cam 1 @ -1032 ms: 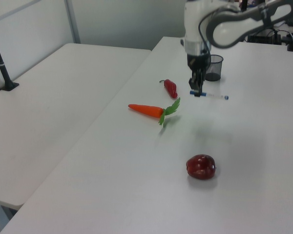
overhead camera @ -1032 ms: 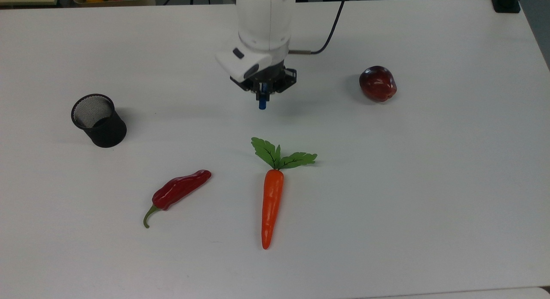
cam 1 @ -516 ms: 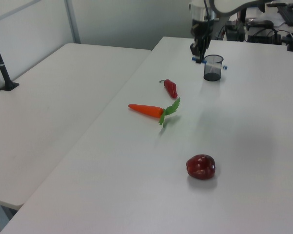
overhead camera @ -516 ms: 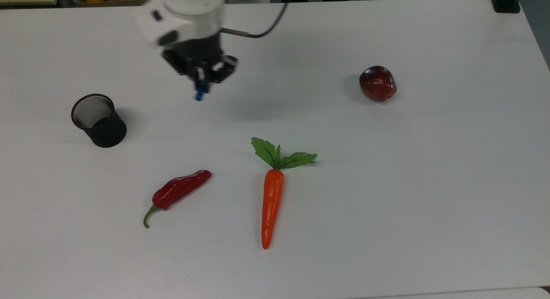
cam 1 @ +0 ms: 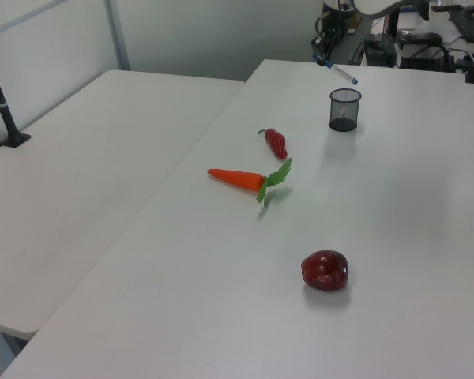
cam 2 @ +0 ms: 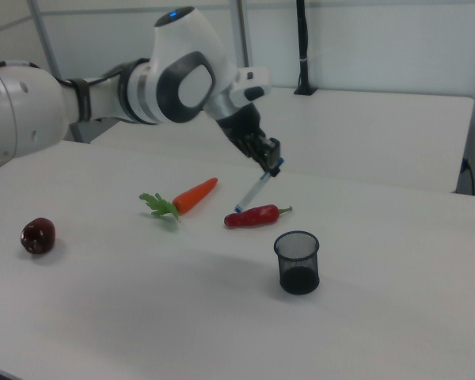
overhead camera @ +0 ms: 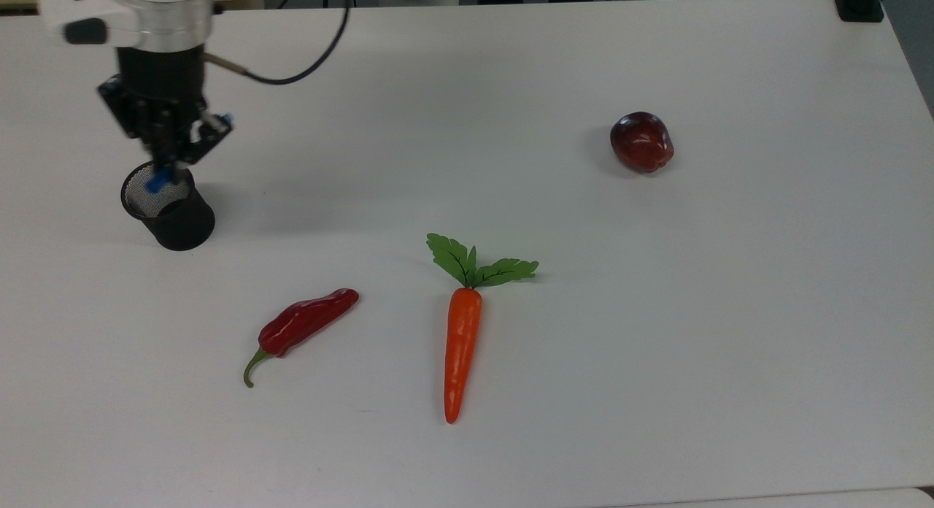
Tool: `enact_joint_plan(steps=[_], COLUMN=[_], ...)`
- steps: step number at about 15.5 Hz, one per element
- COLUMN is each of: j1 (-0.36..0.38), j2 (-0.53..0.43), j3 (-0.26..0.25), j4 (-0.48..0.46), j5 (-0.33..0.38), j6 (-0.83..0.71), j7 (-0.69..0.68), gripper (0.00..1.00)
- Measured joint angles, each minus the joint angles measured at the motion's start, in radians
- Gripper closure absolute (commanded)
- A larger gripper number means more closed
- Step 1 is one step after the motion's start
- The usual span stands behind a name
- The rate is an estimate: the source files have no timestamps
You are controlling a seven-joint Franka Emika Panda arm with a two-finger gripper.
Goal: Place marker
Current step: 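Lower the marker into the pen cup and open the gripper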
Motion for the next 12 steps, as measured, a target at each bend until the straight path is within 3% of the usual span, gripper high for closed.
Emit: enact_joint_plan(steps=[4,8,12], j1=[-0.021,-0.057,-0.065], j2=[0.039,0.077,0.107], j3=[-0.055,-0.062,-0.063], j4=[-0.026,-0.058,-0.082], j5=[0.000,-0.001,-0.004], j6=[0.175,0.312,0.338], j7=[0.000,0.000,0.000], gripper=[0.87,0.87,0.86])
